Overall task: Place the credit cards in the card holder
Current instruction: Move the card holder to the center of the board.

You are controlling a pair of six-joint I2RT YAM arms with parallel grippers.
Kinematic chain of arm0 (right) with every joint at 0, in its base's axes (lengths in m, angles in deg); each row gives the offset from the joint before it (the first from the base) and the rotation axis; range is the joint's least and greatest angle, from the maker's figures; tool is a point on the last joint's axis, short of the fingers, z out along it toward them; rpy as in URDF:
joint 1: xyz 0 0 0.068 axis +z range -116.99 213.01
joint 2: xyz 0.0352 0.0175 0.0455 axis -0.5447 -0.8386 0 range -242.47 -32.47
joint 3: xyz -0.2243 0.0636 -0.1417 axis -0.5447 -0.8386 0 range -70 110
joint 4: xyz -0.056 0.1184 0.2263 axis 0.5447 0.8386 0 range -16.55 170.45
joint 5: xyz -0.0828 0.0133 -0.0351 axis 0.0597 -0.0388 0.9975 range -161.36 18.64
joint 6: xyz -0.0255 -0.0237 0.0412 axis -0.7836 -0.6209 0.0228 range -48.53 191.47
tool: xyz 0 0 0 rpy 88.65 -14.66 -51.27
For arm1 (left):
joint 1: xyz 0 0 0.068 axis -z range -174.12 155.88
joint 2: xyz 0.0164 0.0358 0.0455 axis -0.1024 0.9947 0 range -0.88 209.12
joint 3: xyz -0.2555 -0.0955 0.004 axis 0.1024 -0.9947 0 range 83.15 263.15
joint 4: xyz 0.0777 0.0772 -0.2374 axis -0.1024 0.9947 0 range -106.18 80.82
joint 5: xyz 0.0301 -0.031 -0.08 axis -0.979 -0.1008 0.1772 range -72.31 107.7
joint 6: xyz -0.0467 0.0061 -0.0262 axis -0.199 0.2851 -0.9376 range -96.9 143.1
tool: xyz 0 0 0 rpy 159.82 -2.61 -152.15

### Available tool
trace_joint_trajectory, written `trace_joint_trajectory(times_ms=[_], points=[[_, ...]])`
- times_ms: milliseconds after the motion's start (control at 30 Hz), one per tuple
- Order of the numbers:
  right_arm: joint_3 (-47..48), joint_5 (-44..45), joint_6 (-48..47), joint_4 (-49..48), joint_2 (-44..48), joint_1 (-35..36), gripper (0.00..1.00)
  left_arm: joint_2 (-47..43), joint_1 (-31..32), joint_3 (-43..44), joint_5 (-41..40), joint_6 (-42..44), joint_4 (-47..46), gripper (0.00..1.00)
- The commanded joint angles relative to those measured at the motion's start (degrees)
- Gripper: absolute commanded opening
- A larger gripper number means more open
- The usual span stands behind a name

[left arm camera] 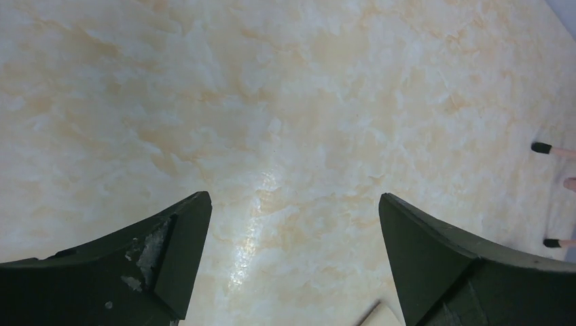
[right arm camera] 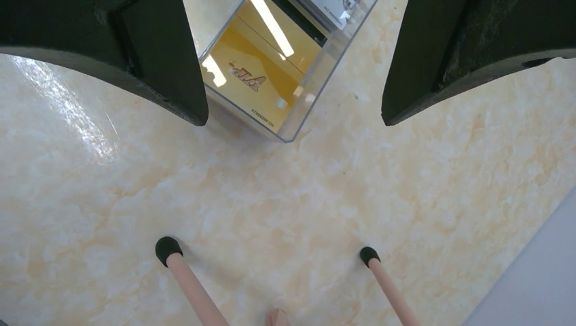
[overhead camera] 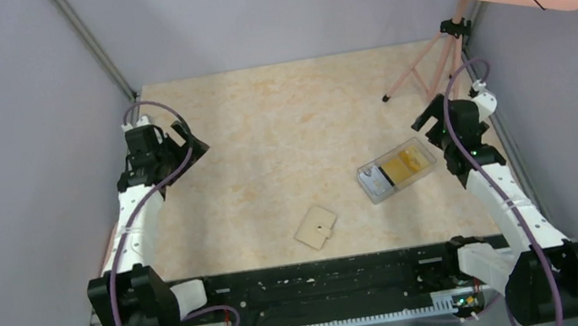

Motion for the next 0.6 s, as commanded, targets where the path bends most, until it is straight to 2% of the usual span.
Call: trace_joint_trajectory(times_ms=[0,100,167,367,467,567], points=[[2.8,0.6,1.5,3.8,-0.2,-0.4,0.99,2.5,-0.2,-1.3,8.4,-0.1,-5.8,0.99],[3.3,-3.6,0.4,5.3,-0.4,-0.4,0.99,7.0,0.6,-2.1,19.9,-1.5,-9.5,0.99],[3.6,-6.6,-0.7,6.7,-1.1,-0.4,0.99,10.1,3.6,-2.4,25.0,-2.0,-11.5,0.99],[4.0,-18.1,-2.0,7.9,-4.2,0.7,0.99,17.2,16.3,2.1,25.3,1.5,-7.7,0.99],[6.2,-16.9,-3.3,11.1,-5.0,5.7,0.99,20.6,20.5,4.5,27.0,4.7,-4.3,0.97],[9.6,-15.9,-3.8,15.1,-6.8,13.6,0.99,23.9,21.7,5.8,31.1,8.0,0.9,0.94]])
